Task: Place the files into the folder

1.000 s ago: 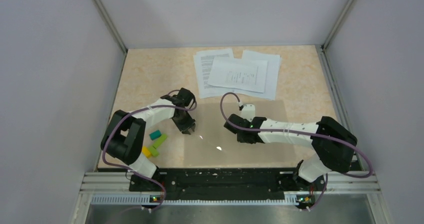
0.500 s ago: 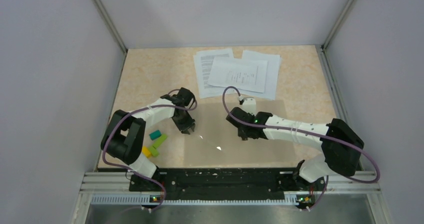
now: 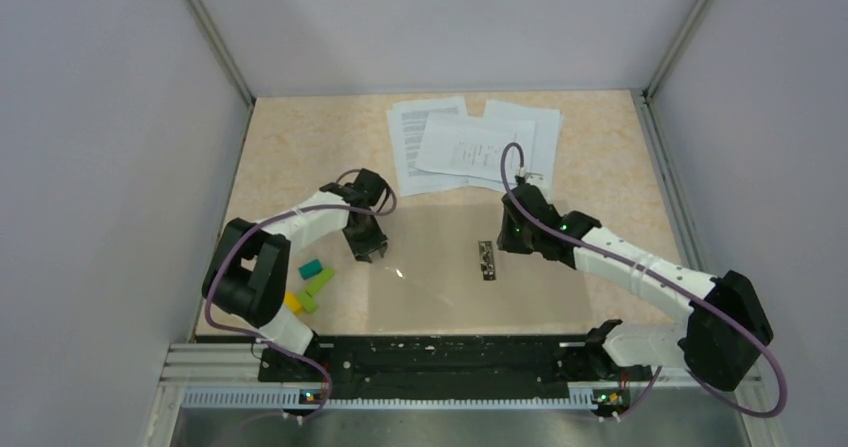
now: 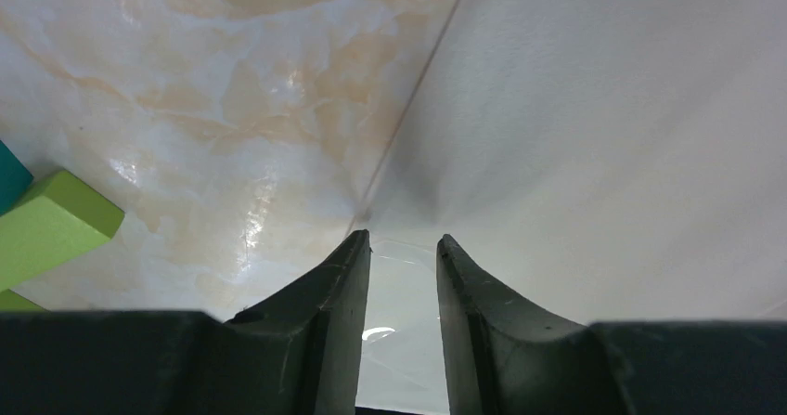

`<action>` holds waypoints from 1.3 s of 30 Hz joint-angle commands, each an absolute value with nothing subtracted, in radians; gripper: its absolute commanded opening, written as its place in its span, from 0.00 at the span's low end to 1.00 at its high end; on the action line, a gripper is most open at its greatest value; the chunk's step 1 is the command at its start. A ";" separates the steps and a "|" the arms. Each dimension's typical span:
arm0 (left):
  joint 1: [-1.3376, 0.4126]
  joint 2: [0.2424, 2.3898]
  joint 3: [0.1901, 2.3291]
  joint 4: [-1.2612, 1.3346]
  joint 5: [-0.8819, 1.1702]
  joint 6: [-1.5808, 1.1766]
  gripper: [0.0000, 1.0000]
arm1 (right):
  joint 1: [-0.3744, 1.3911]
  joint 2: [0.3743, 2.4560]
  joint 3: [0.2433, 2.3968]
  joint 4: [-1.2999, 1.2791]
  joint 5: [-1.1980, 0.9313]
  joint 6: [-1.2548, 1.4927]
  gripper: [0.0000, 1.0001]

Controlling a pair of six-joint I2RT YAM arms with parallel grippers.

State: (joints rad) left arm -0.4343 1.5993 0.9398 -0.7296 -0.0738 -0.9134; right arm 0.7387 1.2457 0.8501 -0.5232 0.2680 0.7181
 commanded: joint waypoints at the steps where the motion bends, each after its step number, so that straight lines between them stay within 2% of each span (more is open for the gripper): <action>1: -0.430 1.550 1.037 -0.738 -0.060 -0.823 0.40 | 0.705 1.201 0.762 -0.475 0.119 0.708 0.17; 4: -0.429 1.533 1.101 -0.738 -0.009 -0.777 0.51 | 0.704 1.171 0.695 -0.452 0.053 0.726 0.06; 7: -0.430 1.527 1.167 -0.754 -0.005 -0.737 0.63 | 0.704 1.131 0.629 -0.384 -0.041 0.743 0.05; 11: -0.430 1.520 1.221 -0.756 0.043 -0.711 0.72 | 0.704 1.135 0.581 -0.246 -0.143 0.776 0.05; 18: -0.428 1.514 1.286 -0.766 0.042 -0.679 0.75 | 0.704 1.266 0.614 -0.119 -0.176 0.801 0.04; 34: -0.426 1.480 1.315 -0.753 0.048 -0.655 0.77 | 0.593 1.543 0.842 -0.090 -0.164 0.711 0.04; 39: -0.426 1.492 1.320 -0.739 0.073 -0.651 0.77 | 0.557 1.604 0.887 -0.082 -0.154 0.675 0.07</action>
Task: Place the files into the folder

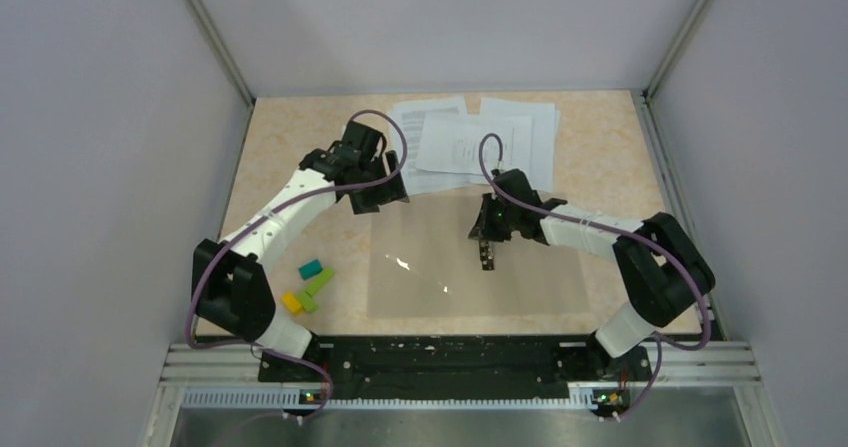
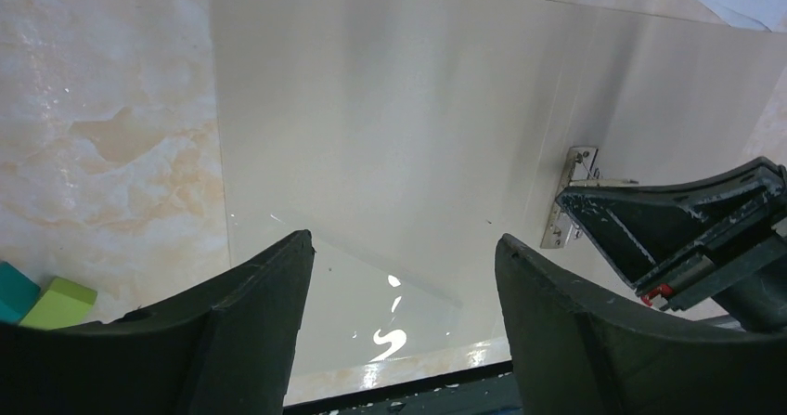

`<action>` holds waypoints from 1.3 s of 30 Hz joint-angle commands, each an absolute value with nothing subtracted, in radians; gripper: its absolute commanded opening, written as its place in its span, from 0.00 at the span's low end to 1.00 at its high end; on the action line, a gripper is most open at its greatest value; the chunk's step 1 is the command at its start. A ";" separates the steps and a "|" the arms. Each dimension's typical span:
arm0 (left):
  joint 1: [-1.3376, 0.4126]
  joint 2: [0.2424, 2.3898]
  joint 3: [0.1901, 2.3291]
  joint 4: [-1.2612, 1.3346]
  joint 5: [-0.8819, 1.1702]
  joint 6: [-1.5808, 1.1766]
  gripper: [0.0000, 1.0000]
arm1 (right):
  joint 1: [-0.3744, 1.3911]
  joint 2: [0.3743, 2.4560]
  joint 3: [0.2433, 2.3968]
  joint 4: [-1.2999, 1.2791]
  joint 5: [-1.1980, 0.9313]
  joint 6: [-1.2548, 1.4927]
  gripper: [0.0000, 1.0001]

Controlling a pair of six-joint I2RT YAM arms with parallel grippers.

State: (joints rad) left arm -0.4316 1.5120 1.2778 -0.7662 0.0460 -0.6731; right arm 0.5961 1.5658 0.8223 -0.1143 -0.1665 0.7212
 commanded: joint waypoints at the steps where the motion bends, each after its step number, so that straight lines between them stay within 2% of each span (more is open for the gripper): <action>1: -0.426 1.495 1.321 -0.737 0.078 -0.651 0.77 | 0.550 1.619 0.900 -0.080 -0.149 0.665 0.08; 5: -0.426 1.507 1.323 -0.722 0.097 -0.653 0.78 | 0.531 1.683 0.948 -0.092 -0.133 0.622 0.12; 11: -0.426 1.516 1.313 -0.707 0.112 -0.662 0.78 | 0.531 1.754 0.944 -0.086 -0.132 0.595 0.13; 26: -0.425 1.523 1.279 -0.692 0.128 -0.675 0.79 | 0.623 1.628 0.744 -0.047 -0.123 0.683 0.14; 34: -0.426 1.528 1.276 -0.685 0.133 -0.682 0.79 | 0.627 1.572 0.795 -0.131 -0.097 0.658 0.14; 36: -0.426 1.529 1.273 -0.682 0.132 -0.681 0.79 | 0.627 1.560 0.814 -0.148 -0.098 0.656 0.17; 39: -0.426 1.533 1.275 -0.665 0.145 -0.682 0.79 | 0.618 1.533 0.908 -0.200 -0.076 0.626 0.30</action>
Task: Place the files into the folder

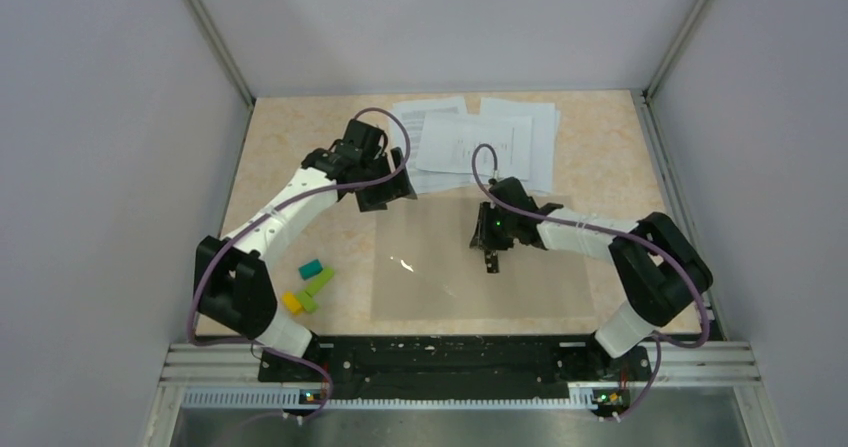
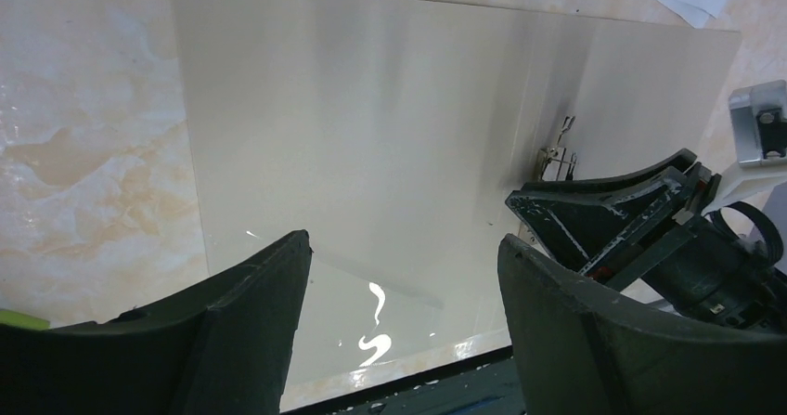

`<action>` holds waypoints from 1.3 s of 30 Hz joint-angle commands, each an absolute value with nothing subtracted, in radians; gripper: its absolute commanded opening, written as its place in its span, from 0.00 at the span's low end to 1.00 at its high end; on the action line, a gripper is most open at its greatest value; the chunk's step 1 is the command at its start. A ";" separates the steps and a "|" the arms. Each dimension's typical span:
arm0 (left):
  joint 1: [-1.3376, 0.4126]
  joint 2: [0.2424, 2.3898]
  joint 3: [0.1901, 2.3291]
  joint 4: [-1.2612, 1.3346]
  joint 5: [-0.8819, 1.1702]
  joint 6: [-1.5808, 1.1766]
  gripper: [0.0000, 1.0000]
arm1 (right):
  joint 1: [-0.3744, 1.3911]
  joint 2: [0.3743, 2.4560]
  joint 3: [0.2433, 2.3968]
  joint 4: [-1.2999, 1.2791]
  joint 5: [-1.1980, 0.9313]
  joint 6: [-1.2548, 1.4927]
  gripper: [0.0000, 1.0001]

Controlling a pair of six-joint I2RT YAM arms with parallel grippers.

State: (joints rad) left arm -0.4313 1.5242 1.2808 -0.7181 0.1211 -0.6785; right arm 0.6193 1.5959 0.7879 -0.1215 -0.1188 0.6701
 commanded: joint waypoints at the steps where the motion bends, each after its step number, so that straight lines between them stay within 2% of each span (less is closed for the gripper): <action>1: -0.426 1.538 1.282 -0.659 0.151 -0.684 0.79 | 0.606 1.528 0.948 -0.211 -0.072 0.613 0.37; 6: -0.423 1.603 1.345 -0.583 0.118 -0.679 0.80 | 0.408 1.571 1.095 -0.187 -0.156 0.599 0.65; 11: -0.411 1.730 1.486 -0.424 0.050 -0.647 0.80 | 0.245 1.676 1.203 -0.128 -0.256 0.606 0.80; 18: -0.364 1.974 1.713 -0.255 0.048 -0.631 0.81 | 0.072 1.799 1.252 -0.010 -0.365 0.694 0.86; 24: -0.344 2.202 1.889 -0.153 0.195 -0.670 0.81 | 0.041 1.927 1.295 0.073 -0.413 0.741 0.88; 29: -0.345 2.356 2.011 -0.139 0.230 -0.723 0.81 | 0.040 2.009 1.334 0.091 -0.414 0.759 0.88; 39: -0.343 2.468 2.055 -0.222 0.205 -0.799 0.81 | 0.040 2.069 1.350 0.095 -0.418 0.753 0.85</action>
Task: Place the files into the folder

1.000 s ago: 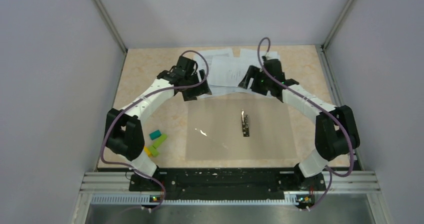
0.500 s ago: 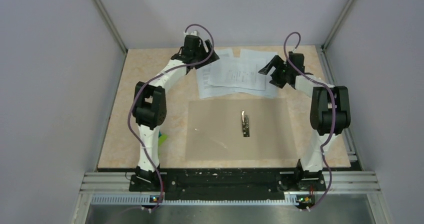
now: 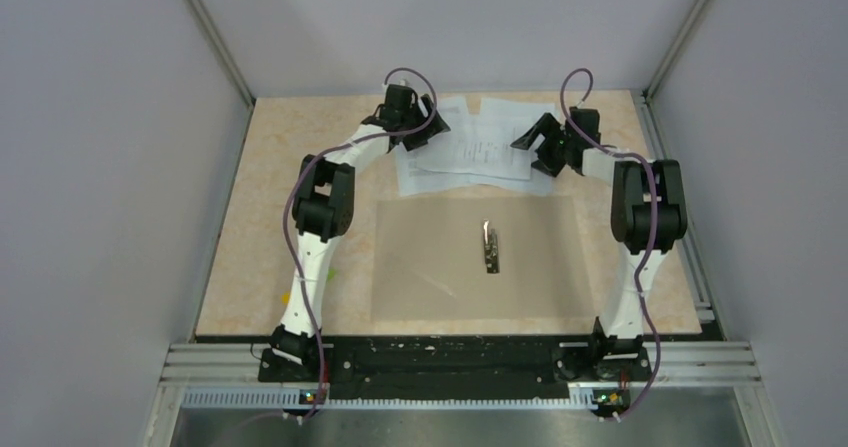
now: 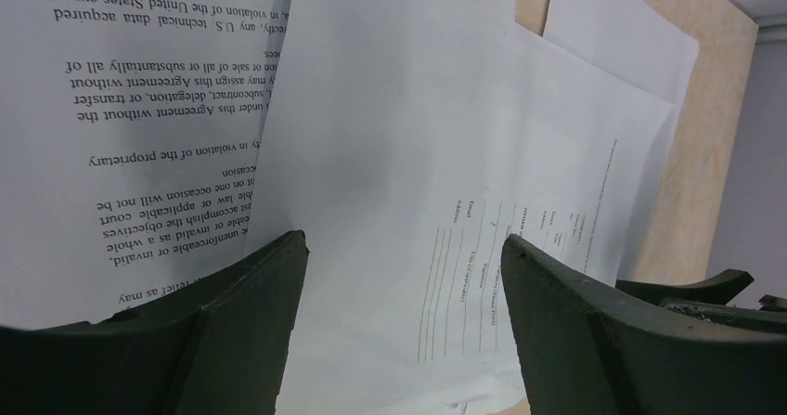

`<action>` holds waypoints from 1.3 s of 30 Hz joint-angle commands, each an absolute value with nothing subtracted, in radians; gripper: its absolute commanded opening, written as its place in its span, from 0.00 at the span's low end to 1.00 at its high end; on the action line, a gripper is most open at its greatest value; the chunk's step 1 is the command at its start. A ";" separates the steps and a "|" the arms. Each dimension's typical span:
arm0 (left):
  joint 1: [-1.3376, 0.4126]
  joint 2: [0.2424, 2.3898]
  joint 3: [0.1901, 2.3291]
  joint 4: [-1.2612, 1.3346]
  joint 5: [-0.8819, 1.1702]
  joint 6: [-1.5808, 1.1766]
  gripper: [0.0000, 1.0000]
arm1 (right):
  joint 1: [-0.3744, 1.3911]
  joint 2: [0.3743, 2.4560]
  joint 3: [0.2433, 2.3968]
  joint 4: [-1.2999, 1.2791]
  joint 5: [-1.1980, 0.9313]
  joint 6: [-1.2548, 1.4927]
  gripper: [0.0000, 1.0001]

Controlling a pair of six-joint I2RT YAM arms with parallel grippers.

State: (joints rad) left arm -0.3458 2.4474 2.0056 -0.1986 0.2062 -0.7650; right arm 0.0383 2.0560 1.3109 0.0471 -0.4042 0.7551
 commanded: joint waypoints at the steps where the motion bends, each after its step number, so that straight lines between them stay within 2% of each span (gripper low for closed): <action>1: -0.343 2.477 2.057 -0.233 0.205 -0.805 0.81 | 0.041 2.077 1.352 0.101 -0.428 0.758 0.84; 9: -0.338 2.500 2.064 -0.265 0.234 -0.823 0.81 | 0.040 2.087 1.344 0.180 -0.541 0.826 0.66; 12: -0.337 2.496 2.079 -0.271 0.250 -0.822 0.81 | 0.040 2.077 1.337 0.211 -0.575 0.860 0.56; 16: -0.335 2.488 2.097 -0.287 0.263 -0.815 0.81 | 0.041 2.039 1.314 0.251 -0.586 0.905 0.38; 17: -0.334 2.483 2.097 -0.290 0.265 -0.814 0.81 | 0.040 2.031 1.314 0.251 -0.586 0.909 0.36; 21: -0.330 2.475 2.098 -0.291 0.277 -0.815 0.81 | 0.040 2.015 1.313 0.253 -0.586 0.918 0.40; 23: -0.329 2.474 2.103 -0.292 0.290 -0.815 0.81 | 0.040 2.025 1.320 0.255 -0.589 0.926 0.37; 26: -0.325 2.466 2.136 -0.306 0.318 -0.818 0.81 | 0.041 2.042 1.337 0.241 -0.601 0.928 0.26; 30: -0.321 2.417 2.189 -0.383 0.317 -0.849 0.82 | 0.047 2.008 1.308 0.267 -0.613 0.942 0.00; 32: -0.318 2.365 2.177 -0.443 0.301 -0.903 0.82 | 0.062 1.965 1.282 0.279 -0.600 0.948 0.00; 35: -0.315 2.204 2.050 -0.498 0.246 -0.996 0.82 | 0.101 1.885 1.228 0.285 -0.558 0.949 0.00; 39: -0.311 1.928 1.666 -0.352 0.257 -1.172 0.83 | 0.161 1.778 1.130 0.342 -0.503 0.997 0.00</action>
